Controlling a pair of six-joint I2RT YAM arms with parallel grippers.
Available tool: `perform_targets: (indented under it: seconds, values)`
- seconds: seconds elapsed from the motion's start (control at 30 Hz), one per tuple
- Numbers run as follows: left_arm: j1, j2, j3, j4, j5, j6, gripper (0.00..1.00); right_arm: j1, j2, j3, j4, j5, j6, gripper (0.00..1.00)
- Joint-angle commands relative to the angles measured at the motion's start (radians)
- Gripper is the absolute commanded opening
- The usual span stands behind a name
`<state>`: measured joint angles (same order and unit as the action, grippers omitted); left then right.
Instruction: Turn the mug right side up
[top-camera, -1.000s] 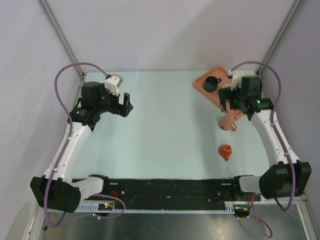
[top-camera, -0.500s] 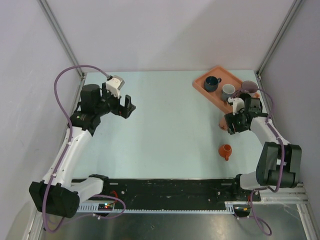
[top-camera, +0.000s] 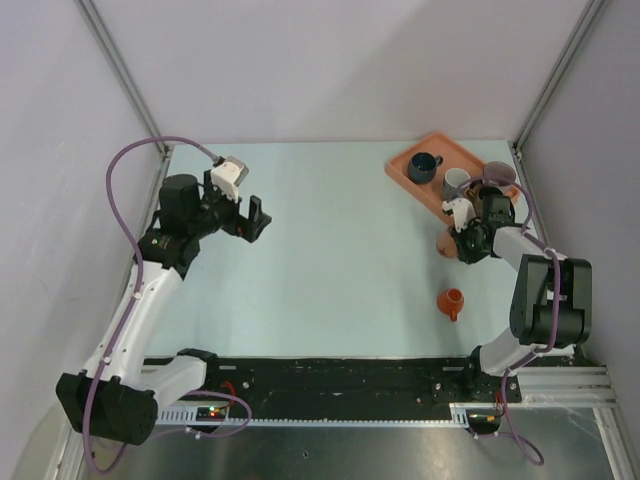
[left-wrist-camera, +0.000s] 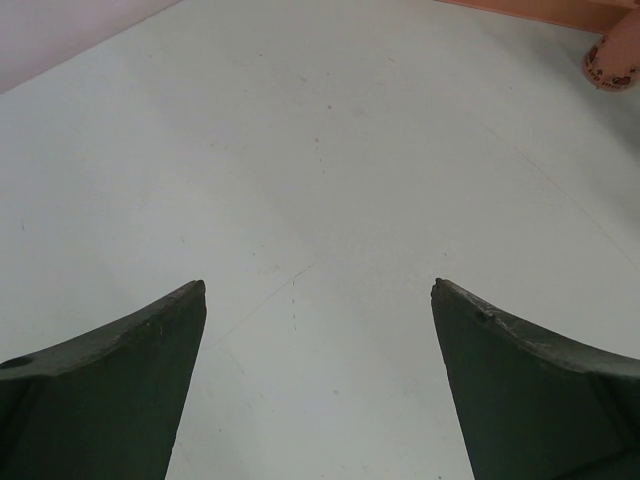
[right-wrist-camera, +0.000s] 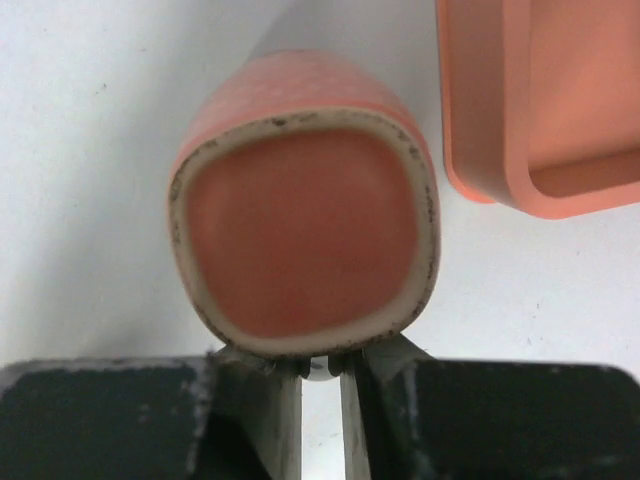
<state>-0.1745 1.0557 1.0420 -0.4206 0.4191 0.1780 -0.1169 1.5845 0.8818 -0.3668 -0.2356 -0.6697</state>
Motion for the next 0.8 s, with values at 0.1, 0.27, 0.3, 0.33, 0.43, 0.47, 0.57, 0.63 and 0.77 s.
perform_targets:
  seconds: [0.1,0.27,0.3,0.33,0.43,0.47,0.57,0.63,0.77]
  values:
    - [-0.002,-0.053,-0.009,0.038,0.038,0.011,0.98,0.080,-0.049,0.093,-0.080,0.017,-0.037,0.01]
    - [0.011,-0.053,0.003,0.039,0.161,-0.076,0.99,0.271,-0.216,0.156,-0.090,-0.003,0.073,0.00]
    - [0.012,-0.050,0.016,0.040,0.212,-0.104,0.99,0.320,-0.258,0.173,-0.063,-0.025,0.109,0.00]
    - [0.013,-0.044,0.028,0.043,0.258,-0.130,0.99,0.358,-0.290,0.184,-0.035,-0.047,0.159,0.00]
    - [0.011,-0.032,0.066,0.066,0.401,-0.212,0.99,0.488,-0.401,0.194,0.144,-0.168,0.288,0.00]
    - [0.011,-0.031,0.077,0.077,0.437,-0.232,0.99,0.528,-0.427,0.195,0.206,-0.199,0.327,0.00]
    - [0.003,-0.030,0.121,0.109,0.549,-0.276,0.98,0.663,-0.461,0.195,0.429,-0.248,0.395,0.00]
    - [-0.009,-0.026,0.153,0.136,0.604,-0.314,0.98,0.746,-0.463,0.197,0.558,-0.260,0.410,0.00]
    - [-0.033,-0.013,0.224,0.228,0.676,-0.433,0.98,0.876,-0.430,0.225,0.729,-0.276,0.410,0.00]
